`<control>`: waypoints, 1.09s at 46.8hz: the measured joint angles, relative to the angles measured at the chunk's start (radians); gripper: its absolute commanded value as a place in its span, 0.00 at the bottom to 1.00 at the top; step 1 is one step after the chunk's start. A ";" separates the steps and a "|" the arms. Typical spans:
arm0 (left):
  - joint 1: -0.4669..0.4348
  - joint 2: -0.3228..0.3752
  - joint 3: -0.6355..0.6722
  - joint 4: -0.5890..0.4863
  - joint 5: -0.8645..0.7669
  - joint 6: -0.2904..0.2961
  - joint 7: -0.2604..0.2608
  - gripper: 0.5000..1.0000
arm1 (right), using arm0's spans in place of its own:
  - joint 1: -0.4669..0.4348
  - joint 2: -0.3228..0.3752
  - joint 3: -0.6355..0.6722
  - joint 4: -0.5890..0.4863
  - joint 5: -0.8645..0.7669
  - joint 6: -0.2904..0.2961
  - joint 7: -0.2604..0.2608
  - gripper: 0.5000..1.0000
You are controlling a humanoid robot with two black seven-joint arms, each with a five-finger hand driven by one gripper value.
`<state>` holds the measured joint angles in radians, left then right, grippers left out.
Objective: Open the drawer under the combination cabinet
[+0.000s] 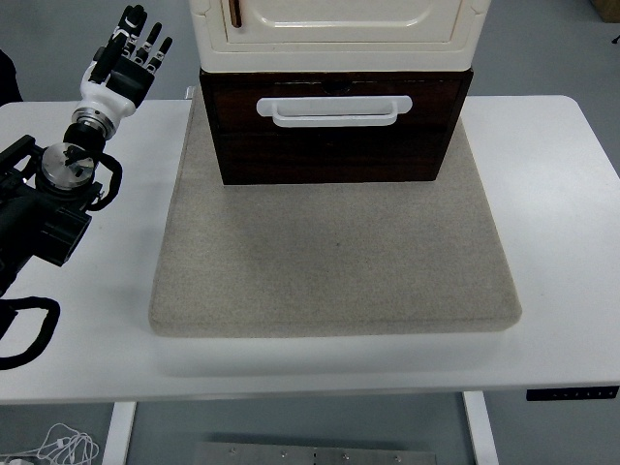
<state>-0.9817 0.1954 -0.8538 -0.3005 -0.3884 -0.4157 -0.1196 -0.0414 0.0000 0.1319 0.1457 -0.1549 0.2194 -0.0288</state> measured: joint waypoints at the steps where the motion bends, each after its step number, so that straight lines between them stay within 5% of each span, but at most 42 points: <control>1: 0.000 0.000 0.000 0.000 0.000 0.000 0.000 1.00 | 0.000 0.000 0.000 0.000 0.000 0.000 0.000 0.85; 24: -0.016 0.021 -0.001 0.004 -0.009 0.000 0.001 1.00 | 0.000 0.000 0.000 0.000 0.000 0.000 0.000 0.85; 51: -0.194 0.176 0.035 0.008 0.066 0.034 0.004 1.00 | 0.000 0.000 0.000 0.000 0.000 0.000 0.000 0.85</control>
<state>-1.1760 0.3710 -0.8192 -0.2921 -0.3227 -0.3822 -0.1159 -0.0416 0.0000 0.1319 0.1457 -0.1549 0.2194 -0.0291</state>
